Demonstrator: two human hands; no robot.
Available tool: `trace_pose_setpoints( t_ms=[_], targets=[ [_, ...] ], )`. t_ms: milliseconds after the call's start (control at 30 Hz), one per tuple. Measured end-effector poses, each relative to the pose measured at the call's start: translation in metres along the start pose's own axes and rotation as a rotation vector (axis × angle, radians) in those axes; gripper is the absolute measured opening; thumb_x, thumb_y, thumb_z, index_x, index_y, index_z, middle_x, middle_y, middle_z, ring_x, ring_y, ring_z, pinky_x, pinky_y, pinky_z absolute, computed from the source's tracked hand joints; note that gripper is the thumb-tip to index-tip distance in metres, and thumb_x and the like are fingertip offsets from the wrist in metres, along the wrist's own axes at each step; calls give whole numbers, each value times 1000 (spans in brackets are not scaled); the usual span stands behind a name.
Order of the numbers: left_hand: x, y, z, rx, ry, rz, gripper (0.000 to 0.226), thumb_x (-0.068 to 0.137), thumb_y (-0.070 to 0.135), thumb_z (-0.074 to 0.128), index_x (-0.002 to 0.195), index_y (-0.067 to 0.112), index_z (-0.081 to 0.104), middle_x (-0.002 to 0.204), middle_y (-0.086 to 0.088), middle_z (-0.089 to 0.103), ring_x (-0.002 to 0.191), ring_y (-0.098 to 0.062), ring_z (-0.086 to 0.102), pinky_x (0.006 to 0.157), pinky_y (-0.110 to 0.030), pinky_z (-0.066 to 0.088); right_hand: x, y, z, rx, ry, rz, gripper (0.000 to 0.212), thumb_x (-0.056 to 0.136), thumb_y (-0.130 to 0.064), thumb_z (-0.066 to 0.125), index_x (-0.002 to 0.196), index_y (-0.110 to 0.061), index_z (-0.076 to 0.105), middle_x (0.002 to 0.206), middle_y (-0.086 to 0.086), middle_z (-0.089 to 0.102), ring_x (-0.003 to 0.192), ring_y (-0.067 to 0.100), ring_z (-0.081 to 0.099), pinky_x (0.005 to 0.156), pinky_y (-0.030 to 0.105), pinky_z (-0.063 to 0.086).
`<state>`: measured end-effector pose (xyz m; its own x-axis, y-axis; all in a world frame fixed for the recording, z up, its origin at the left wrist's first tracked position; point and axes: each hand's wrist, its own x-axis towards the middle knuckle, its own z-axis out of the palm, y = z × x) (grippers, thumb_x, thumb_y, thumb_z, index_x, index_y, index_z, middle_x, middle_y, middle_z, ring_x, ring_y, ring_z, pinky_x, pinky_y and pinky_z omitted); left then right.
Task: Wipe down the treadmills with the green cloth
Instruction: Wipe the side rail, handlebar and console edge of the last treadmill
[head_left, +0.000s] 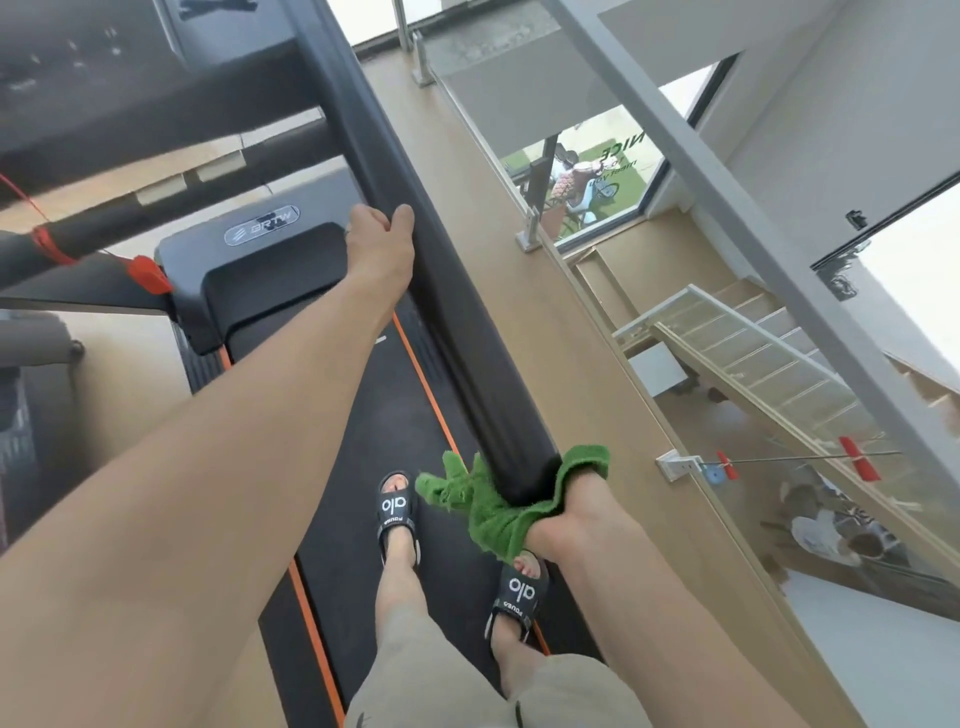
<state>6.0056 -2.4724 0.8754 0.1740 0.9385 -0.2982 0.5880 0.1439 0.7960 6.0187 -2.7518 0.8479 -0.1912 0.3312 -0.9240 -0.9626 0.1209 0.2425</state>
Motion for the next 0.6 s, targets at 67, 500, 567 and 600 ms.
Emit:
trace_pose_setpoints(
  t_ms=[67, 500, 567, 600],
  targets=[
    [-1, 0, 0, -8, -8, -6, 31, 100, 40, 48, 79, 26, 31, 104, -4, 44, 85, -19, 41, 77, -30, 36, 5, -3, -4, -24, -2, 16, 77, 83, -71, 57, 123, -5, 68, 121, 25, 67, 111, 47, 63, 100, 61, 45],
    [-9, 5, -6, -11, -21, 18, 34, 101, 38, 50, 77, 24, 30, 103, -5, 42, 81, -18, 41, 69, -30, 36, -23, 24, 0, -2013, 143, -1679, 49, 102, -25, 40, 152, -24, 41, 161, -1, 31, 148, 21, 29, 119, 40, 28],
    [-7, 2, -6, -17, -24, 23, 35, 101, 38, 51, 76, 24, 30, 101, -4, 41, 83, -18, 40, 71, -29, 32, -13, 23, -6, -2361, 151, -1940, 51, 98, -24, 47, 149, -19, 45, 163, 6, 27, 150, 36, 23, 117, 53, 30],
    [-6, 1, -6, -28, -28, 22, 35, 101, 38, 51, 76, 24, 30, 100, -3, 40, 83, -18, 39, 73, -29, 32, -9, 18, 2, -2462, 124, -1956, 51, 96, -24, 49, 147, -19, 49, 163, 6, 28, 150, 39, 21, 115, 56, 30]
  ],
)
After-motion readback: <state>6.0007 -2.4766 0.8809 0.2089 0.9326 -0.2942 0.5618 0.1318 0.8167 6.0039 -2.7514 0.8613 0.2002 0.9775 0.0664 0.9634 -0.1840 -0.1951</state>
